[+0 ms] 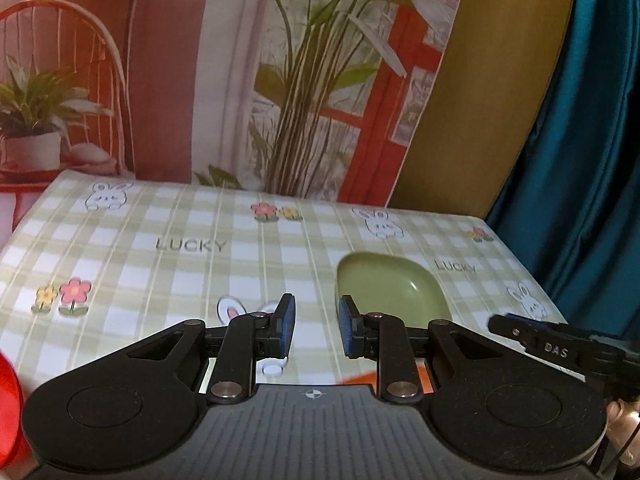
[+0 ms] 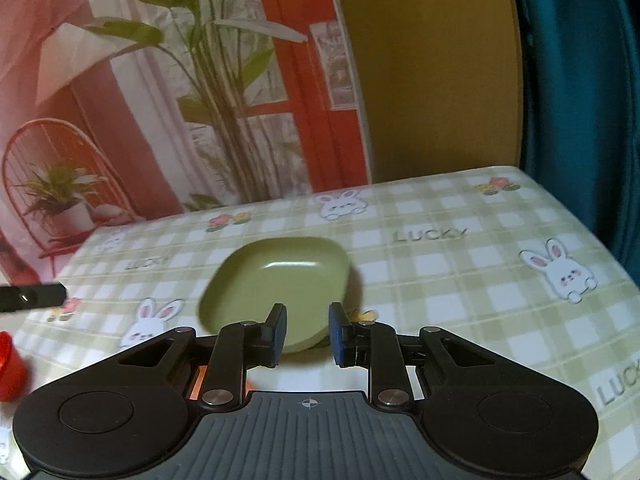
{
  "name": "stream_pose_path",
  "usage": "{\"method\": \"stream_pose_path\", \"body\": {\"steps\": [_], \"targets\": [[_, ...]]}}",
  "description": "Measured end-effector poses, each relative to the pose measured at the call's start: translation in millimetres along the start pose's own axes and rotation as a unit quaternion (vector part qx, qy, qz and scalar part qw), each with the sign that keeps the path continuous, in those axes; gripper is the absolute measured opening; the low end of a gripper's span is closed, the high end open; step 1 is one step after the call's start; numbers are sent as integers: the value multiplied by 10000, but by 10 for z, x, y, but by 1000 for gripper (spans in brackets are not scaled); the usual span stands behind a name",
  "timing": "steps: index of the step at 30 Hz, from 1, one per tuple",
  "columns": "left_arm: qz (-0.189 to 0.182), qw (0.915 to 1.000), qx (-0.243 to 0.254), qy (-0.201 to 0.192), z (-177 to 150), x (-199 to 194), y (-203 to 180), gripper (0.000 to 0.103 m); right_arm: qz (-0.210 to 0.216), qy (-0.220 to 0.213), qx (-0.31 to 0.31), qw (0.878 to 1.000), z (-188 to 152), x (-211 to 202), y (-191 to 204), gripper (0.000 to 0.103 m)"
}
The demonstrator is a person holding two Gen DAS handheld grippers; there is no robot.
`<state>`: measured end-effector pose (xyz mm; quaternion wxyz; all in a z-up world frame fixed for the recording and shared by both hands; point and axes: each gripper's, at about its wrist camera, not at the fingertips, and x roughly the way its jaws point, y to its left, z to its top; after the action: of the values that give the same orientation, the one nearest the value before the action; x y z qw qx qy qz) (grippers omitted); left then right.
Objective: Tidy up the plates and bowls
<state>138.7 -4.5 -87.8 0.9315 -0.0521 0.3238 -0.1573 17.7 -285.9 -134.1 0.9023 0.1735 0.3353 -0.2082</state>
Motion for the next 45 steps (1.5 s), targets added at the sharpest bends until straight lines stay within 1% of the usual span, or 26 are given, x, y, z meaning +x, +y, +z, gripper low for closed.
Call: {"method": "stream_pose_path", "body": {"steps": [6, 8, 12, 17, 23, 27, 33, 35, 41, 42, 44, 45], "targets": [[-141, 9999, 44, 38, 119, 264, -16, 26, -281, 31, -4, 9996, 84, 83, -289, 22], [-188, 9998, 48, 27, 110, 375, -37, 28, -322, 91, 5, 9994, 96, 116, -383, 25], [-209, 9994, 1, 284, 51, 658, -92, 28, -328, 181, 4, 9993, 106, 212, -498, 26], [-257, 9984, 181, 461, 29, 937, -205, 28, -190, 335, 79, 9992, 120, 422, -487, 26], [-262, 9967, 301, 709, 18, 1256, -275, 28, -19, 396, 232, 9989, 172, 685, -417, 26], [-327, 9954, 355, 825, -2, 1368, -309, 28, 64, 456, 292, 9985, 177, 822, -347, 25], [-268, 9931, 422, 1063, -31, 1531, -330, 28, 83, 595, 288, 9978, 151, 993, -253, 18], [-260, 9925, 405, 1123, -36, 1572, -325, 28, 86, 634, 333, 9974, 135, 1030, -242, 13], [-237, 9913, 319, 1253, -37, 1698, -320, 28, 77, 695, 408, 9967, 99, 1080, -243, 11], [-205, 9911, 317, 1273, -38, 1722, -320, 27, 73, 700, 420, 9966, 101, 1089, -246, 11], [-31, 9909, 392, 1288, -36, 1748, -332, 8, 50, 706, 448, 9965, 100, 1100, -247, 9], [17, 9909, 404, 1281, -32, 1747, -329, 8, 39, 706, 466, 9964, 99, 1104, -249, 9]]}}
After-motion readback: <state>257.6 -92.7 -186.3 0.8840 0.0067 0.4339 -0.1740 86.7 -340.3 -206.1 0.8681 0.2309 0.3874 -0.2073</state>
